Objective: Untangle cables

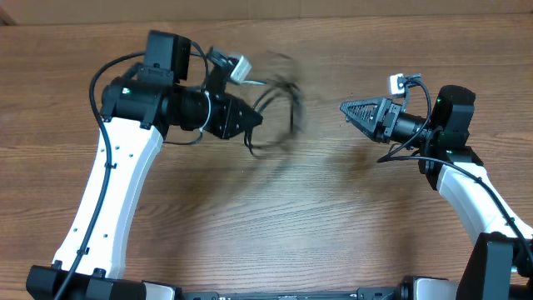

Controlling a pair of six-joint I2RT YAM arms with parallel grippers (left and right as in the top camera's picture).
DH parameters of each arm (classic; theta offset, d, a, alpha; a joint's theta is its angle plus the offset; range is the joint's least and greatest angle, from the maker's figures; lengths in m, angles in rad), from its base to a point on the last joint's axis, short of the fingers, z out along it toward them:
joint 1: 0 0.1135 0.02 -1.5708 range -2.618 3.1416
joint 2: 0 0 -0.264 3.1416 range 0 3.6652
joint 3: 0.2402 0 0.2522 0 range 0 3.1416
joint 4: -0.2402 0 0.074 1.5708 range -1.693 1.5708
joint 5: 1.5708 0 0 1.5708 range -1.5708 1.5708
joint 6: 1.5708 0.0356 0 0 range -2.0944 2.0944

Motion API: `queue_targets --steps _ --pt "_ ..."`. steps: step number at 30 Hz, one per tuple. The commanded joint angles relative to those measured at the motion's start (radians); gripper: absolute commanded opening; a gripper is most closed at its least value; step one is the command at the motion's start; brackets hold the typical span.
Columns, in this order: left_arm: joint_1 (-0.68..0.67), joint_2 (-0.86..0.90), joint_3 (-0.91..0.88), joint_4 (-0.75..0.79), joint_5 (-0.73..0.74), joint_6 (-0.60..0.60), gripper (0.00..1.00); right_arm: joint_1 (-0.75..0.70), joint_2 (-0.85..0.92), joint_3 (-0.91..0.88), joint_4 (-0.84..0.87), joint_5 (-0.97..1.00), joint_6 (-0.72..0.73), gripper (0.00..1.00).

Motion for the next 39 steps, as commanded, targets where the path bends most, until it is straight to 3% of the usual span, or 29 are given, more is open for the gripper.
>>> queue_targets --steps 1,3,4,6,7,8,10,13,15,18,23,32,36,37,38,39 --pt "0.015 -0.013 0.007 -0.051 -0.221 -0.037 0.04 -0.008 -0.006 0.009 0.003 0.049 -0.039 1.0" --pt "0.016 -0.008 0.007 -0.107 -0.487 -0.253 0.18 -0.013 -0.006 0.009 0.003 0.057 -0.039 1.0" --pt "0.016 -0.003 0.007 -0.138 -0.616 -0.376 0.37 -0.014 -0.006 0.009 0.003 0.058 -0.039 1.0" --pt "0.015 0.011 0.007 -0.228 -0.865 -0.674 0.98 -0.014 -0.007 0.009 0.002 0.062 -0.039 1.0" --pt "0.015 0.022 0.007 -0.276 -0.952 -0.826 0.99 -0.014 -0.007 0.009 0.001 0.07 -0.039 1.0" --pt "0.015 0.031 0.007 -0.298 -0.982 -0.902 0.99 -0.014 -0.007 0.009 0.0 0.08 -0.039 1.0" --pt "0.015 0.051 0.006 -0.298 -0.957 -0.976 1.0 -0.014 -0.007 0.009 -0.004 0.087 -0.039 1.0" --pt "0.003 0.089 0.005 -0.221 -0.788 -0.925 0.99 -0.014 -0.006 0.009 -0.019 0.09 -0.039 1.0" --pt "-0.019 0.119 0.005 -0.151 -0.636 -0.785 1.0 -0.015 -0.007 0.009 -0.047 0.122 -0.04 1.0" --pt "-0.073 0.173 0.005 -0.109 -0.48 -0.653 0.81 -0.039 -0.007 0.009 -0.082 0.132 -0.076 1.0" --pt "-0.199 0.282 0.002 -0.167 -0.49 -0.659 0.74 -0.129 -0.007 0.009 -0.182 0.132 -0.088 1.0" --pt "-0.425 0.547 -0.013 -0.151 -0.689 -0.709 0.63 -0.191 -0.007 0.009 -0.322 0.135 -0.173 1.0" --pt "-0.476 0.637 -0.013 -0.169 -0.802 -0.708 0.51 -0.191 -0.007 0.009 -0.343 0.135 -0.193 1.0" --pt "-0.483 0.653 -0.013 -0.177 -0.828 -0.706 0.44 -0.191 -0.007 0.009 -0.345 0.135 -0.192 1.0" --pt "-0.487 0.665 -0.013 -0.189 -0.854 -0.706 0.18 -0.19 -0.007 0.009 -0.346 0.135 -0.192 1.0" --pt "-0.491 0.671 -0.013 -0.209 -0.893 -0.711 0.04 -0.19 -0.007 0.009 -0.348 0.135 -0.192 1.0"
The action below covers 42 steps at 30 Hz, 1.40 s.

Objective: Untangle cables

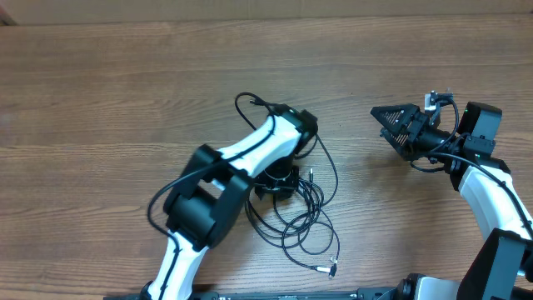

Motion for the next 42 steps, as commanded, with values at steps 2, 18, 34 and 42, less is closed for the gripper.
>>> queue_targets --steps 2,18,34,42 --pt "-0.002 0.021 -0.003 -0.068 -0.262 -0.055 0.04 0.003 -0.006 0.009 -0.004 0.001 -0.031 1.0" --pt "0.083 -0.345 0.533 -0.155 -0.348 0.056 0.04 0.143 -0.006 0.009 -0.015 -0.068 -0.177 0.97" --pt "0.11 -0.427 0.534 -0.175 -0.288 0.125 0.04 0.458 -0.006 0.009 0.208 0.206 -0.077 0.7" --pt "0.129 -0.427 0.534 -0.164 -0.267 0.136 0.04 0.558 -0.008 0.009 0.213 0.29 -0.123 0.84"
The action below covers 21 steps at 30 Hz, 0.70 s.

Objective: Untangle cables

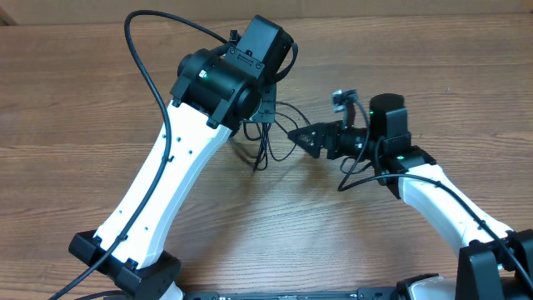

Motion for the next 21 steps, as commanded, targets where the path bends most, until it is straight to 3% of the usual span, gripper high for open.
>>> queue_targets --steps 1,6,10,15,21 --pt "0.018 0.003 0.003 0.009 0.044 0.036 0.04 0.02 -0.008 0.009 0.008 0.128 -0.018 0.83" --pt "0.019 0.003 0.003 0.038 0.238 0.179 0.04 0.085 -0.008 0.009 0.026 0.506 -0.018 0.68" --pt "0.019 0.001 0.003 0.022 0.298 0.217 0.04 0.107 -0.008 0.009 0.035 0.719 0.047 0.56" --pt "0.035 -0.037 0.003 0.009 0.3 0.217 0.04 0.08 -0.005 0.009 -0.025 0.9 0.061 0.6" --pt "0.131 -0.144 0.003 0.038 0.301 0.22 0.04 -0.024 -0.004 0.009 -0.112 0.907 0.061 0.61"
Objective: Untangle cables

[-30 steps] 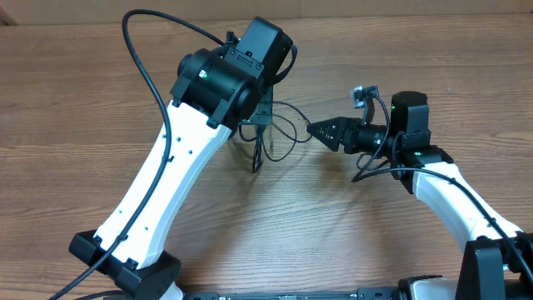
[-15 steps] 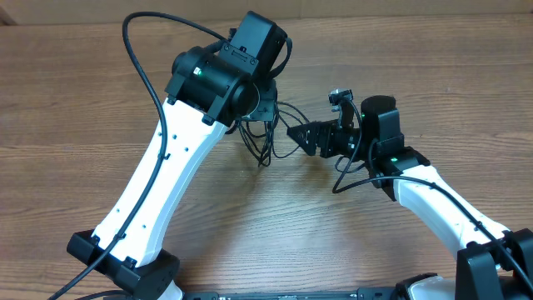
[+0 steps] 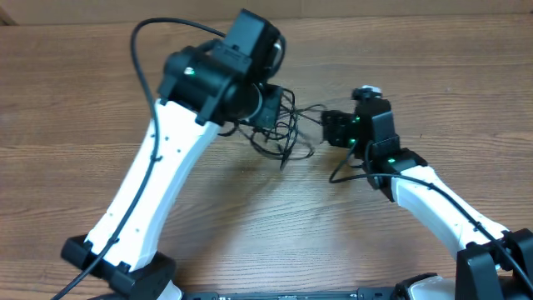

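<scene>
A tangle of thin black cables [image 3: 286, 133] hangs over the middle of the wooden table [image 3: 75, 125], held up off the surface. My left gripper [image 3: 270, 109] reaches in from the left and is shut on the upper part of the bundle; loops dangle below and to the right of it. My right gripper [image 3: 326, 127] points left, close to the bundle's right side. One strand [image 3: 306, 109] runs from the bundle across to its fingers, which look shut on it. The cable ends and plugs are hidden in the tangle.
The left arm's white links [image 3: 150, 183] slant across the table's left half from the front edge. The right arm [image 3: 433, 196] crosses the right front. Its own black wiring [image 3: 341, 167] loops under the wrist.
My right gripper has drawn back to the right, and a strand now spans from the bundle to it. The left gripper has shifted slightly left and the loops have spread wider.
First the left gripper held the cables, blurred with motion, at the back while the right gripper waited far right. Then the cables lay spread on the table under the left arm. Later the left gripper held them raised with the right gripper's tip at the bundle, and now both hold it.
</scene>
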Controlling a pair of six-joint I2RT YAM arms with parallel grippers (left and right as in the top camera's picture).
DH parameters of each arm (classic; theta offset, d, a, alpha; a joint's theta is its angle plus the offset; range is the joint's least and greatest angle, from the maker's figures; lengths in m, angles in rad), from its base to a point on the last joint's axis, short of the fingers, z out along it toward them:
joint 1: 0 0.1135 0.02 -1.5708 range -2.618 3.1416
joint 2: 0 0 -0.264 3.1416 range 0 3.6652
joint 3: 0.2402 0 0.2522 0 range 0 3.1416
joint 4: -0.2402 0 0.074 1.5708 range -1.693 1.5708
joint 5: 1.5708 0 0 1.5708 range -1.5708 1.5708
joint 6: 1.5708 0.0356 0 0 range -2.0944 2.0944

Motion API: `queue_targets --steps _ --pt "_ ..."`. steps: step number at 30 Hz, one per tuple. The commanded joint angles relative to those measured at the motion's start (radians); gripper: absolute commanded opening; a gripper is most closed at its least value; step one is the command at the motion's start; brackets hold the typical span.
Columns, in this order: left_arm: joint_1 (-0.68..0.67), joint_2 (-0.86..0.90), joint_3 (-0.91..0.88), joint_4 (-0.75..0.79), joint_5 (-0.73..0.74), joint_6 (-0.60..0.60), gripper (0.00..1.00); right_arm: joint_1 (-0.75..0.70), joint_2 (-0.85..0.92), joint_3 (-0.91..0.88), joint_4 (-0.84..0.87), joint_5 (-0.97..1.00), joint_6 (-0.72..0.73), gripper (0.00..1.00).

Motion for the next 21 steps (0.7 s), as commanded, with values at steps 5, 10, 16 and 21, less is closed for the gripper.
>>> queue_targets --steps 5,10,16,21 --pt "0.172 -0.177 0.007 0.014 0.039 0.027 0.04 -0.166 -0.004 0.009 -0.076 0.08 0.011 0.61" --pt "0.265 -0.209 0.007 0.021 0.123 0.059 0.04 -0.296 -0.005 0.009 -0.121 0.081 0.01 0.62" --pt "0.343 -0.209 0.007 0.021 0.078 0.054 0.04 -0.442 -0.005 0.009 -0.187 0.073 0.011 0.62" --pt "0.427 -0.21 0.007 0.02 0.006 -0.023 0.04 -0.536 -0.005 0.009 -0.232 0.07 0.048 0.61"
